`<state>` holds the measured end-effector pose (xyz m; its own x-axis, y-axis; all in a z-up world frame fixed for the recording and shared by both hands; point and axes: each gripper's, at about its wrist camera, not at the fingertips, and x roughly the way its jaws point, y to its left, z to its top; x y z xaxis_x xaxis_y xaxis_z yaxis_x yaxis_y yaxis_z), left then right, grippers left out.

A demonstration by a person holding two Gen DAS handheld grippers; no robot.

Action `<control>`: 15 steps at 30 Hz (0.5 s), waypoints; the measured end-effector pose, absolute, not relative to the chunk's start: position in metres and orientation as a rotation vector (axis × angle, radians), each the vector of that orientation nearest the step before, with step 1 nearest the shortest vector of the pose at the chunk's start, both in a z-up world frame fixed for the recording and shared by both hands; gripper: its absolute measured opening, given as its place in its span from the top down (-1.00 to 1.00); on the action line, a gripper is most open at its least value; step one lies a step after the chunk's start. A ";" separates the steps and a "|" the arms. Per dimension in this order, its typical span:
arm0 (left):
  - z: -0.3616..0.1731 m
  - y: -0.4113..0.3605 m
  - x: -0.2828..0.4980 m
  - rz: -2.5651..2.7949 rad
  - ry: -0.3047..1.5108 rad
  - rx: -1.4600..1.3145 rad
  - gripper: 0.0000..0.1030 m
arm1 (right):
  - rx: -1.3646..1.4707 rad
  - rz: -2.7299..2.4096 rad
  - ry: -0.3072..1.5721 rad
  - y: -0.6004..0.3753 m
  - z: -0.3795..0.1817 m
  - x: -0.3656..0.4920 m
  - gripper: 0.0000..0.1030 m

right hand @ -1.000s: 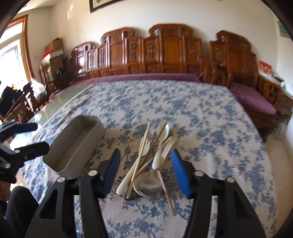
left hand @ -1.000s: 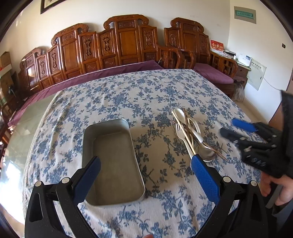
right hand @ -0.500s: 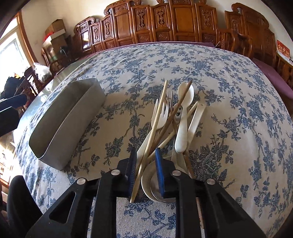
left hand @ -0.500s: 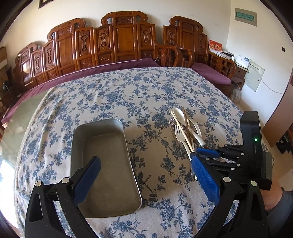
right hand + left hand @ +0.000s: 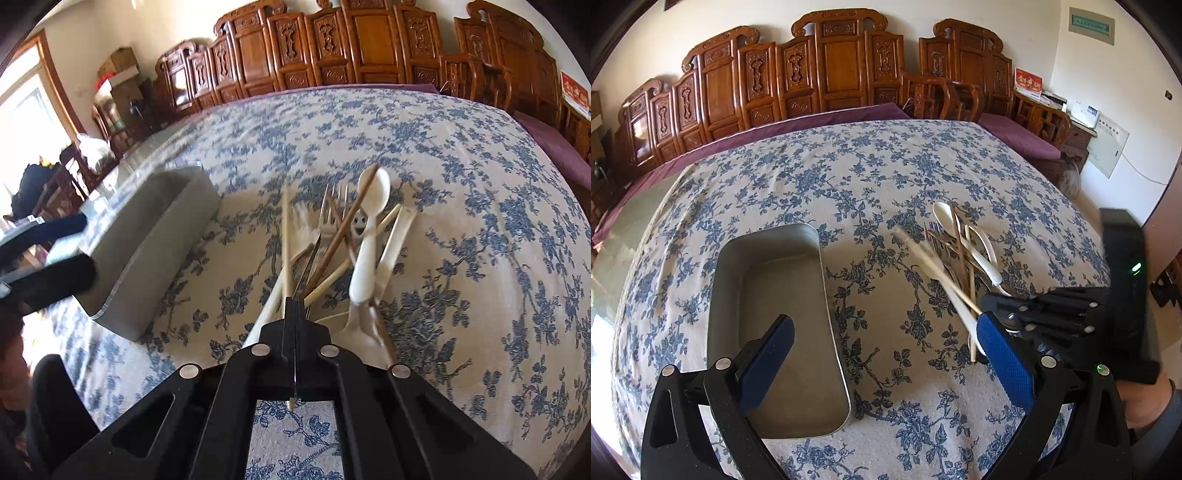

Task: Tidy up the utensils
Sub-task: 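Close the right tool on a wooden chopstick and lift it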

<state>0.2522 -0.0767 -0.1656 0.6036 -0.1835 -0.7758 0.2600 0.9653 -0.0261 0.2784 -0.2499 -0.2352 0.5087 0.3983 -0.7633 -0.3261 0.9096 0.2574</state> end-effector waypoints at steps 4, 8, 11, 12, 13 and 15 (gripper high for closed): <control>-0.172 -0.083 0.255 -0.251 0.904 0.102 -0.85 | 0.131 0.426 0.919 -0.265 -0.228 0.279 0.99; -0.174 -0.083 0.256 -0.236 0.908 0.094 -0.85 | 0.141 0.450 0.906 -0.267 -0.228 0.278 0.98; -0.172 -0.079 0.255 -0.221 0.904 0.086 -0.85 | 0.125 0.462 0.901 -0.261 -0.230 0.278 0.91; -0.172 -0.078 0.255 -0.219 0.904 0.084 -0.85 | 0.113 0.463 0.905 -0.257 -0.231 0.278 0.90; -0.172 -0.076 0.254 -0.214 0.902 0.081 -0.85 | 0.105 0.466 0.907 -0.255 -0.233 0.278 0.79; -0.171 -0.074 0.253 -0.211 0.899 0.079 -0.85 | 0.077 0.467 0.927 -0.247 -0.240 0.280 0.67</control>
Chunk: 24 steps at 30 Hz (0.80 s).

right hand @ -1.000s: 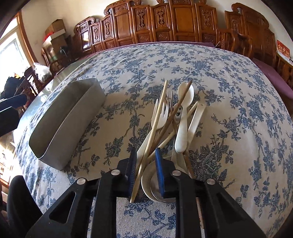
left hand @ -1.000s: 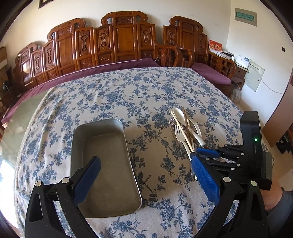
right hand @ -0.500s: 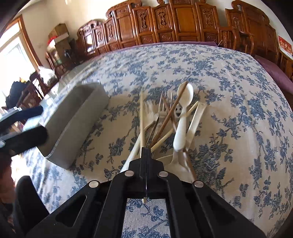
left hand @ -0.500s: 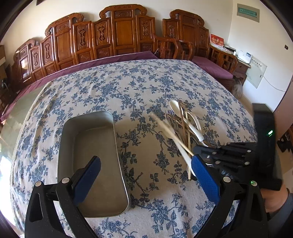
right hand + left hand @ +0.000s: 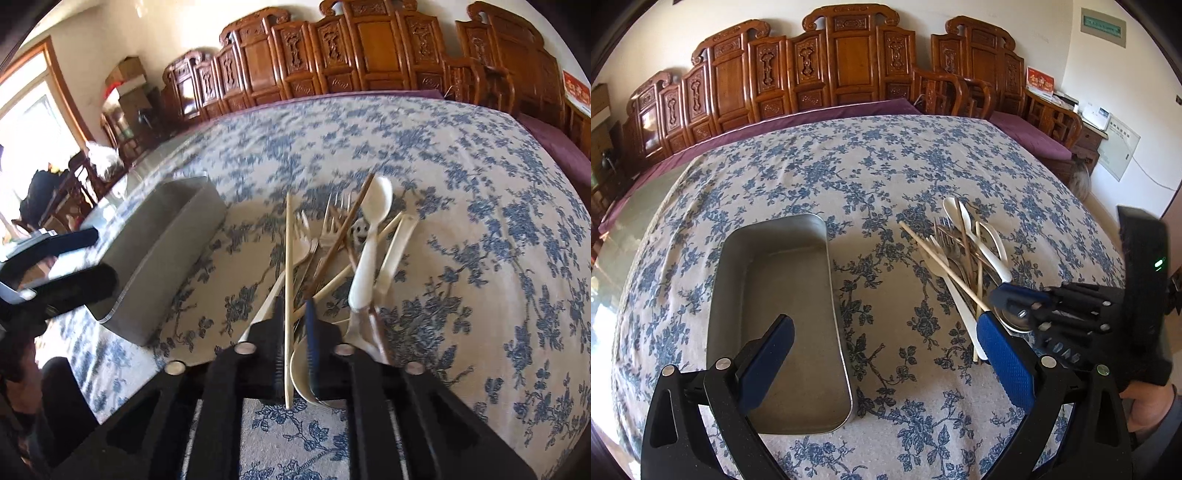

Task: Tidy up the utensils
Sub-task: 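Close the right tool on a wooden chopstick and lift it, then grasp a white plastic fork with the left tool while the right tool holds the chopstick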

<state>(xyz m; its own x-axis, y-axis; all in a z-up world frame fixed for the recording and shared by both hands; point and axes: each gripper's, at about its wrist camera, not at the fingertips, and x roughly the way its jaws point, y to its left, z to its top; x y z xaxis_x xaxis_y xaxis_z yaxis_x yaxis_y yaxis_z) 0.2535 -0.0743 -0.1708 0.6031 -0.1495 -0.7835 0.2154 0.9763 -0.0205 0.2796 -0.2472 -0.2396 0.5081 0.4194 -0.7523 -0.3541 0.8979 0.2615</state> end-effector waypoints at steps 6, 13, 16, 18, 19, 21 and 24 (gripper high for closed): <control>-0.165 -0.073 0.250 -0.208 0.883 0.082 -0.85 | -0.012 0.453 0.964 -0.234 -0.251 0.279 0.64; -0.168 -0.078 0.250 -0.211 0.889 0.088 -0.85 | 0.025 0.473 0.995 -0.237 -0.255 0.279 0.89; -0.174 -0.081 0.253 -0.212 0.904 0.087 -0.85 | 0.047 0.486 0.974 -0.240 -0.249 0.277 0.89; -0.178 -0.083 0.256 -0.214 0.914 0.082 -0.85 | 0.072 0.485 0.944 -0.247 -0.239 0.274 0.89; -0.180 -0.085 0.258 -0.216 0.918 0.080 -0.85 | 0.082 0.483 0.934 -0.250 -0.235 0.274 0.89; -0.184 -0.089 0.262 -0.222 0.927 0.078 -0.85 | 0.106 0.469 0.905 -0.260 -0.227 0.274 0.89; -0.191 -0.099 0.269 -0.242 0.944 0.073 -0.74 | 0.138 0.442 0.890 -0.275 -0.224 0.276 0.89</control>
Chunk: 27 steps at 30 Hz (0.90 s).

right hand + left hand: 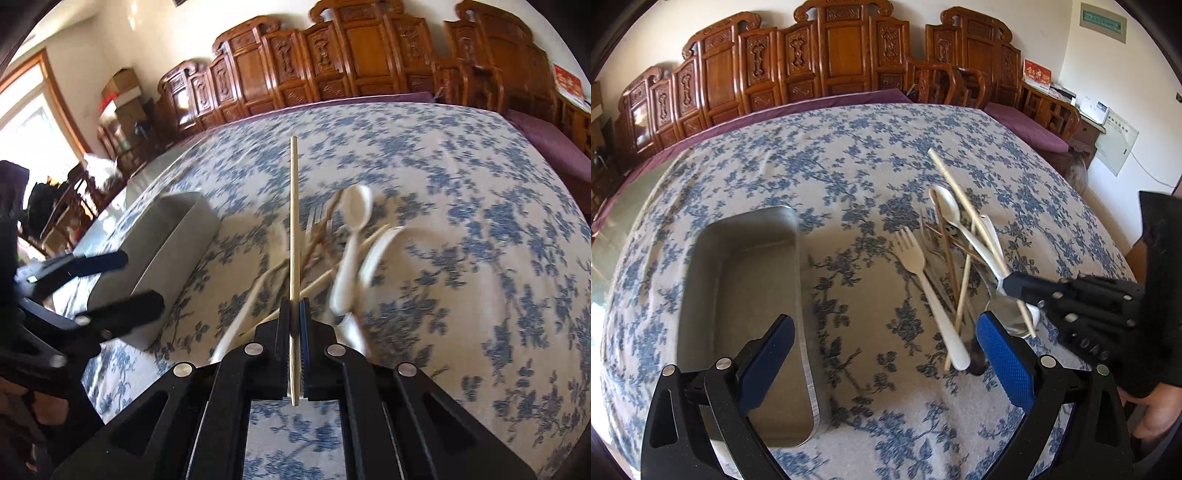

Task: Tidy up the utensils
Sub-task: 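Grasp a white plastic fork with the left tool while the right tool holds the chopstick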

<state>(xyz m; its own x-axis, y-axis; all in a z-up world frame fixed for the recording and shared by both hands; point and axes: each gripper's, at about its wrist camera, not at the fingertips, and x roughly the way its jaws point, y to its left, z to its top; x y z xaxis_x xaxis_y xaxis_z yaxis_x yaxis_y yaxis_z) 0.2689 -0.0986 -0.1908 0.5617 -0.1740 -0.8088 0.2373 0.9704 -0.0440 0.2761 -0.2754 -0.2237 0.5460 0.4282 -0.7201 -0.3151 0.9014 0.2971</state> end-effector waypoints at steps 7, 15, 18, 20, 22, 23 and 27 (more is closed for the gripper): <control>-0.220 -0.122 0.294 -0.296 1.034 0.019 -0.13 | 0.184 0.406 0.891 -0.294 -0.226 0.283 0.89; -0.248 -0.118 0.315 -0.294 1.117 -0.120 0.43 | 0.185 0.406 0.889 -0.296 -0.226 0.283 0.88; -0.251 -0.117 0.319 -0.291 1.126 -0.132 0.46 | 0.184 0.407 0.890 -0.295 -0.227 0.282 0.88; -0.252 -0.119 0.321 -0.289 1.129 -0.123 0.48 | 0.183 0.407 0.891 -0.294 -0.227 0.282 0.88; -0.253 -0.121 0.322 -0.290 1.133 -0.116 0.70 | 0.183 0.408 0.890 -0.293 -0.227 0.282 0.88; -0.253 -0.122 0.321 -0.285 1.133 -0.105 0.80 | 0.183 0.408 0.890 -0.292 -0.227 0.282 0.88; -0.250 -0.121 0.316 -0.277 1.116 -0.071 0.87 | 0.178 0.409 0.891 -0.291 -0.227 0.282 0.88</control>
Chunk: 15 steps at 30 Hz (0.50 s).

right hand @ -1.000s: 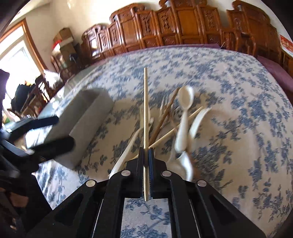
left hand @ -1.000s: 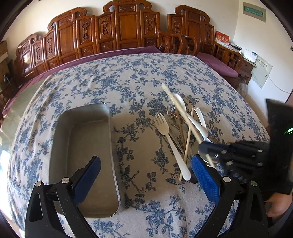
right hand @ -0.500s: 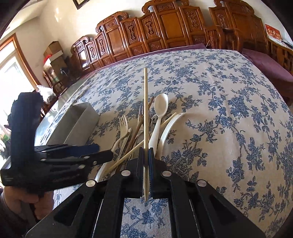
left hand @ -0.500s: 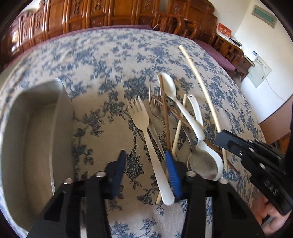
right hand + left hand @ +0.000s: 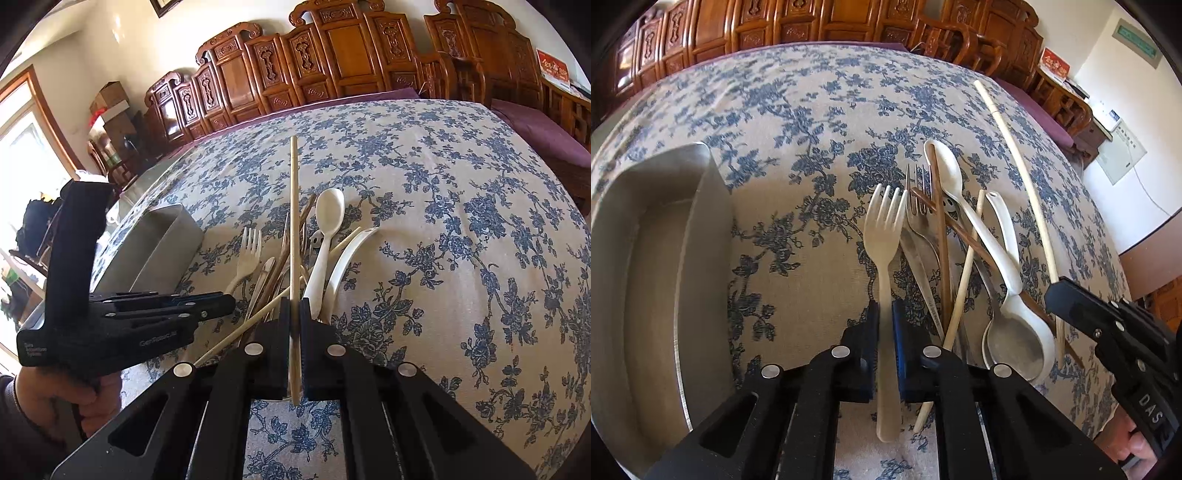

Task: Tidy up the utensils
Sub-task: 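Grasp a white plastic fork with the left tool while the right tool holds the chopstick, then carry the fork into the grey tray and open the left tool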

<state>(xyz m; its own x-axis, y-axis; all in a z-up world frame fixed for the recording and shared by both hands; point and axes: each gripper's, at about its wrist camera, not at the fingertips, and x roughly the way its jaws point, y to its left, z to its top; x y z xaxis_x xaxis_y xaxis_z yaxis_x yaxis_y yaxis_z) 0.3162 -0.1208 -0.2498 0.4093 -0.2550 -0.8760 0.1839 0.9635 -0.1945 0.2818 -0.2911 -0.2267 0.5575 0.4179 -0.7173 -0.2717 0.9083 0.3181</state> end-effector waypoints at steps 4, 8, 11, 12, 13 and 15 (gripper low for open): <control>-0.239 -0.116 0.307 -0.268 1.079 -0.024 0.87 | 0.174 0.423 0.888 -0.284 -0.223 0.282 0.88; -0.223 -0.105 0.294 -0.260 1.038 -0.002 0.87 | 0.149 0.443 0.889 -0.272 -0.221 0.279 0.88; -0.211 -0.092 0.285 -0.256 1.010 -0.002 0.87 | 0.132 0.466 0.890 -0.263 -0.220 0.275 0.88; -0.208 -0.089 0.283 -0.255 1.004 -0.002 0.87 | 0.125 0.473 0.892 -0.259 -0.219 0.273 0.88; -0.203 -0.084 0.280 -0.252 0.993 -0.002 0.87 | 0.118 0.481 0.893 -0.255 -0.219 0.271 0.88; -0.197 -0.076 0.276 -0.248 0.981 -0.005 0.87 | 0.109 0.495 0.892 -0.250 -0.218 0.268 0.88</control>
